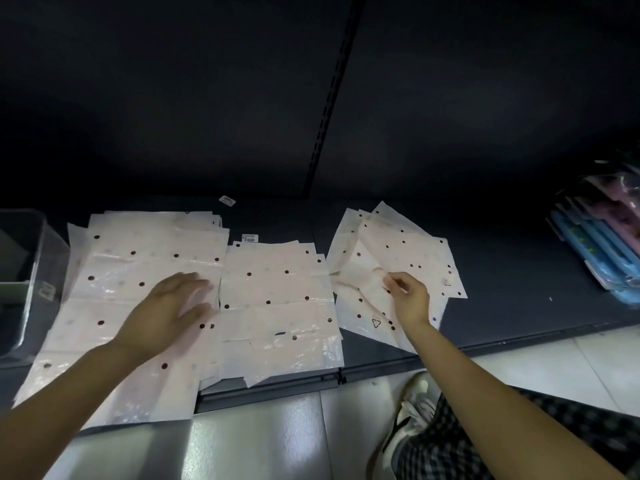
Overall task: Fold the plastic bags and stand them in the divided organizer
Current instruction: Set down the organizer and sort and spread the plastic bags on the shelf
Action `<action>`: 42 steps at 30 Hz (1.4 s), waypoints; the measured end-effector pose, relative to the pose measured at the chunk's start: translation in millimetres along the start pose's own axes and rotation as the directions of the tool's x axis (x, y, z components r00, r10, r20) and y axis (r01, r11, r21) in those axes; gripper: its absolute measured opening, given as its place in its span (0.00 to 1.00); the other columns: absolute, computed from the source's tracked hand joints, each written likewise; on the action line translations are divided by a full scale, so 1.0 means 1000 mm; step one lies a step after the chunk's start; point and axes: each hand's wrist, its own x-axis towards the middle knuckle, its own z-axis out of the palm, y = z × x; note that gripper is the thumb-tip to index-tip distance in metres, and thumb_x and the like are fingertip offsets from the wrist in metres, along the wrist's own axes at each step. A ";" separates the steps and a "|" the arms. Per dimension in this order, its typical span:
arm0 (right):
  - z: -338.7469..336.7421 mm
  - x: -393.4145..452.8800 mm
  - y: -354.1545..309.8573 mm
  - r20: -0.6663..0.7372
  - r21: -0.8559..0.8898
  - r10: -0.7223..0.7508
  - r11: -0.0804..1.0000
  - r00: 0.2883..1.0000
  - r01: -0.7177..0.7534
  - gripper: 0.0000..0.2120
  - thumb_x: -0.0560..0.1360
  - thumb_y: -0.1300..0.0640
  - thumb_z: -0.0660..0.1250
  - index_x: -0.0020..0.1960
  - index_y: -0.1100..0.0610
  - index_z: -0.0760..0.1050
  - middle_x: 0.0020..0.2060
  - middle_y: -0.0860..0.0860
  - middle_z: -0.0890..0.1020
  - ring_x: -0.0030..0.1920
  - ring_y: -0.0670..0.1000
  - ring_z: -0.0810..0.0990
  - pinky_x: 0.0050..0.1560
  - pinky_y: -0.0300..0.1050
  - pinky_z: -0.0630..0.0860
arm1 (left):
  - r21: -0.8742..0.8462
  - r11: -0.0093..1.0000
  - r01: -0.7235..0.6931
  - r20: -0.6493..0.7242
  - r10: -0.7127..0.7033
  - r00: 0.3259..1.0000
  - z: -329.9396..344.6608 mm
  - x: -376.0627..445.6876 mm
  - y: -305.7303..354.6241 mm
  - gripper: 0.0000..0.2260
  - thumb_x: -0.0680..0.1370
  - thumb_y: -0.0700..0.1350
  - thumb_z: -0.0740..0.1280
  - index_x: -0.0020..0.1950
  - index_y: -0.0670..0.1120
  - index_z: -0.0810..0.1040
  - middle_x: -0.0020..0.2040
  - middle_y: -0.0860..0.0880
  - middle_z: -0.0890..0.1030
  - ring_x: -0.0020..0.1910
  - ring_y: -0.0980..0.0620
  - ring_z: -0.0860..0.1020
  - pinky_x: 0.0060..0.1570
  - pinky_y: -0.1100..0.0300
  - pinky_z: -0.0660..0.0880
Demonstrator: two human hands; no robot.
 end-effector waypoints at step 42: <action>0.047 -0.023 -0.116 -0.056 0.638 0.131 0.767 0.990 -0.066 0.03 0.75 0.59 0.68 0.44 0.54 0.74 0.46 0.51 0.81 0.49 0.51 0.80 0.53 0.46 0.79 | -0.758 0.521 0.393 0.415 -0.080 0.906 0.040 -0.013 0.144 0.11 0.78 0.54 0.61 0.52 0.50 0.78 0.51 0.49 0.81 0.48 0.53 0.79 0.48 0.63 0.75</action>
